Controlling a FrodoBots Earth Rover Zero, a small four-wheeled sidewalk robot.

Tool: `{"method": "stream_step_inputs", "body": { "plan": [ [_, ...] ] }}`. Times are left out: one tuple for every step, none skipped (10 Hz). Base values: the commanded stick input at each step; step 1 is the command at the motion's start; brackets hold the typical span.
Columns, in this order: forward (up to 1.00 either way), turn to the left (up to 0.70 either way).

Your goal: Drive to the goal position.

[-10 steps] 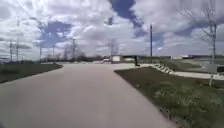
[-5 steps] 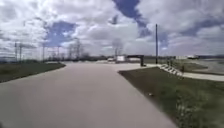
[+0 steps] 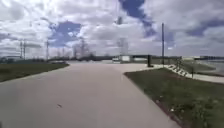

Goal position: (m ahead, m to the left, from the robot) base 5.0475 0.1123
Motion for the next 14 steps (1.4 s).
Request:
{"method": "stream_step_inputs", "body": {
  "plan": [
    [1.0, 0.0],
    [1.0, 0.0],
    [1.0, 0.0],
    [1.0, 0.0],
    [1.0, 0.0],
    [1.0, 0.0],
    [1.0, 0.0],
    [1.0, 0.0],
    [1.0, 0.0],
    [1.0, 0.0],
    [1.0, 0.0],
    [1.0, 0.0],
    [1.0, 0.0],
    [1.0, 0.0]
  ]
}}
